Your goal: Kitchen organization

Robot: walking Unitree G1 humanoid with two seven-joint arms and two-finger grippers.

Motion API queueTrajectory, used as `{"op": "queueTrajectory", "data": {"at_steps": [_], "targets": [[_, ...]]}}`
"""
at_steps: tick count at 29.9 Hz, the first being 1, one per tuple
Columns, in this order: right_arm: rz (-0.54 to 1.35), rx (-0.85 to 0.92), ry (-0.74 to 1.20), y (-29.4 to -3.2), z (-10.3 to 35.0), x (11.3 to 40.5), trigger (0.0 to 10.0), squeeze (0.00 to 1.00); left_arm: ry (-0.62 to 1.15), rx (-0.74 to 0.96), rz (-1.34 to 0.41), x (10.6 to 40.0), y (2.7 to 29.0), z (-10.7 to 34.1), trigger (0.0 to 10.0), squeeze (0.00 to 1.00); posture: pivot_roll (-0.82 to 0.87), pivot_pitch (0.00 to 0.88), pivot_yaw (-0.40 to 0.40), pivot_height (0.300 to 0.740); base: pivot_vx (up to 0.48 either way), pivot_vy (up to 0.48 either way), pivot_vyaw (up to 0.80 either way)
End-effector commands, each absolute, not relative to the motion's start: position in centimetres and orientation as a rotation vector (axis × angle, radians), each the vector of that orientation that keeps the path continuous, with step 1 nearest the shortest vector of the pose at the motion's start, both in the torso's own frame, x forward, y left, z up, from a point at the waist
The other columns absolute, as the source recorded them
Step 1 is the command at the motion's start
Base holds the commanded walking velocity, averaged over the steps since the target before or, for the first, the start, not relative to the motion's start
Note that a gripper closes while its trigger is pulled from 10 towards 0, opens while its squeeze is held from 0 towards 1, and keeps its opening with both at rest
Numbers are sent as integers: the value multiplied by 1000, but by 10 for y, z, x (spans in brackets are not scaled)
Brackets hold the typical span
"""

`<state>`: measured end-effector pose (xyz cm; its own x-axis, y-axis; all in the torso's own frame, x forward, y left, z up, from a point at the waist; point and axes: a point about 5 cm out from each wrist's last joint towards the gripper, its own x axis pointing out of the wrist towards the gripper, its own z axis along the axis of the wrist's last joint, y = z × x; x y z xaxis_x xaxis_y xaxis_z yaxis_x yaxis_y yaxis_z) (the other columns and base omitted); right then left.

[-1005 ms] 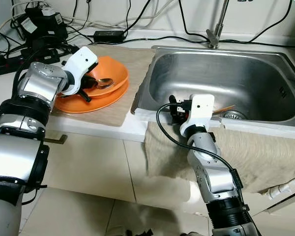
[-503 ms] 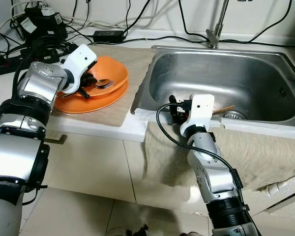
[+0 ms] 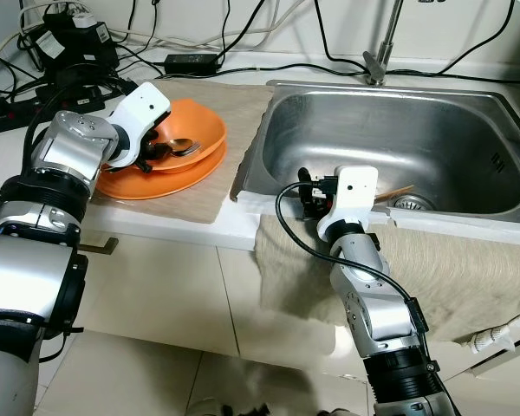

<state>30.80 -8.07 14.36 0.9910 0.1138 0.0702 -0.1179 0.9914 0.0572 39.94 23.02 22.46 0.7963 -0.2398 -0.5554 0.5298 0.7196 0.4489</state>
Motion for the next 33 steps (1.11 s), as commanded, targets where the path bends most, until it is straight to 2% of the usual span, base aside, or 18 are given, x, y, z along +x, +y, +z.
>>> {"op": "queueTrajectory", "data": {"at_steps": [1, 14, 15, 17, 18, 33], "targets": [[129, 69, -76, -75, 146, 309, 10000, 0, 522, 660, -445, 399, 233, 225, 10000, 0, 74, 2, 74, 740, 0, 0, 0], [128, 69, -79, -74, 147, 309, 10000, 0, 551, 711, -464, 401, 229, 225, 10000, 0, 71, 0, 80, 740, 0, 0, 0], [127, 69, -79, -74, 147, 309, 10000, 0, 556, 704, -466, 401, 228, 224, 1059, 0, 70, 0, 81, 740, 0, 0, 0], [127, 69, -79, -74, 147, 309, 10000, 0, 558, 700, -467, 401, 228, 224, 1059, 0, 71, 0, 81, 740, 0, 0, 0], [126, 70, -79, -74, 147, 309, 10000, 0, 562, 696, -475, 400, 228, 224, 0, 0, 70, 0, 81, 740, 0, 0, 0], [129, 72, -74, -74, 146, 309, 10000, 0, 577, 705, -504, 399, 228, 222, 0, 0, 79, 6, 80, 740, 0, 0, 0]]}}
